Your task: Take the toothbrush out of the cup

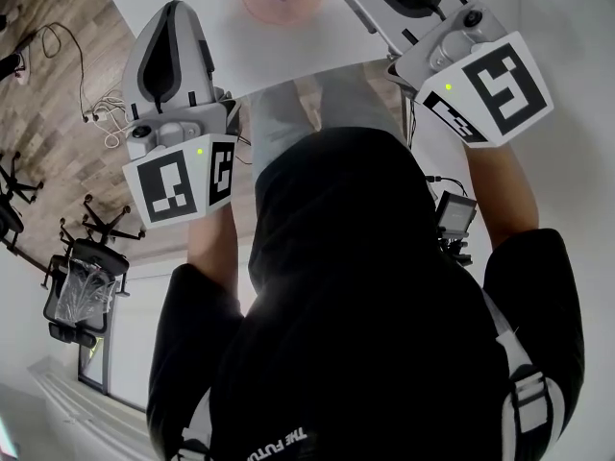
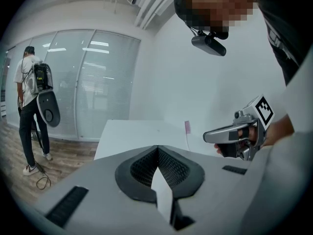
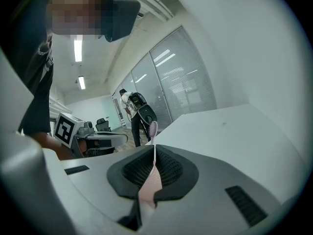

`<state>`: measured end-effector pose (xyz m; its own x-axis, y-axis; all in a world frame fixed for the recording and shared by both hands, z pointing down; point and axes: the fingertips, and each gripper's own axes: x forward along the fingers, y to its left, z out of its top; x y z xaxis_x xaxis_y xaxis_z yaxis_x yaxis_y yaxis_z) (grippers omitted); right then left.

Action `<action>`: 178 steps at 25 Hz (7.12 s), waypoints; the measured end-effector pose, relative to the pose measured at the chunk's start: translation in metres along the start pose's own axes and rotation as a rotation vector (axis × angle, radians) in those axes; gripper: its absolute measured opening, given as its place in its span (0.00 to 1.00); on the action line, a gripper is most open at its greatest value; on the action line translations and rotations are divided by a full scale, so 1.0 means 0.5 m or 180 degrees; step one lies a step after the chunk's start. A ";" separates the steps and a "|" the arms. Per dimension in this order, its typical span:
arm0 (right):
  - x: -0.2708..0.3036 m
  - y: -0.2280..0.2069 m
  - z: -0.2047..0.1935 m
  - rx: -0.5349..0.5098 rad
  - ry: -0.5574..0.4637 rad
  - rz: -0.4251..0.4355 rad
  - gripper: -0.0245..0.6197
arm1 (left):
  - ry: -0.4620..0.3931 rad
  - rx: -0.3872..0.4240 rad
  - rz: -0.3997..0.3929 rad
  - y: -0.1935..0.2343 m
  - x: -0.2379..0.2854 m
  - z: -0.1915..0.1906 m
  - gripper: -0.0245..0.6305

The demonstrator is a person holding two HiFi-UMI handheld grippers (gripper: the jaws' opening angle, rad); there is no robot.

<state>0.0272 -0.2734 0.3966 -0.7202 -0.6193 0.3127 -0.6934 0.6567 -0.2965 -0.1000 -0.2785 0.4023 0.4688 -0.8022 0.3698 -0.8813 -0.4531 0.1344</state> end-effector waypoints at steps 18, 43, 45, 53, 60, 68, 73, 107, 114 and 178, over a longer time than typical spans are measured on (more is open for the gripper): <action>0.085 0.020 -0.003 -0.0085 0.0190 0.0142 0.07 | 0.0058 -0.0046 -0.0079 0.041 0.027 0.003 0.07; 0.082 0.020 -0.019 0.0093 0.0224 0.0207 0.07 | 0.0089 -0.0006 -0.0157 0.022 0.032 0.000 0.07; 0.081 0.022 -0.020 0.0095 0.0221 0.0214 0.08 | 0.0089 -0.0004 -0.0157 0.021 0.030 -0.002 0.07; 0.089 0.018 -0.009 0.0016 0.0223 0.0112 0.14 | 0.0087 -0.0012 -0.0166 0.021 0.029 -0.001 0.07; 0.089 0.029 -0.017 -0.0173 0.0221 0.0009 0.14 | 0.0082 -0.0021 -0.0186 0.016 0.020 -0.012 0.07; 0.087 0.028 -0.018 -0.0312 0.0221 -0.0032 0.14 | 0.0087 -0.0015 -0.0204 0.010 0.023 -0.014 0.07; 0.091 0.024 -0.014 -0.0368 0.0208 -0.0057 0.14 | 0.0088 -0.0032 -0.0224 0.008 0.031 -0.011 0.07; 0.088 0.027 0.011 -0.0353 0.0092 -0.0104 0.11 | 0.0024 0.0003 -0.0229 0.018 0.031 0.015 0.07; 0.085 0.048 0.014 -0.0337 0.0027 -0.0137 0.11 | -0.0014 0.0037 -0.0228 0.022 0.006 0.016 0.07; -0.291 0.190 0.357 -0.0853 -0.0967 -0.0177 0.11 | -0.0791 0.0424 -0.0152 -0.240 -0.244 0.329 0.07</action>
<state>0.0623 -0.1978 0.1621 -0.6833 -0.7295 0.0289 -0.7301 0.6827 -0.0283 -0.0416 -0.1905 0.1898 0.5245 -0.8419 0.1271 -0.8498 -0.5267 0.0181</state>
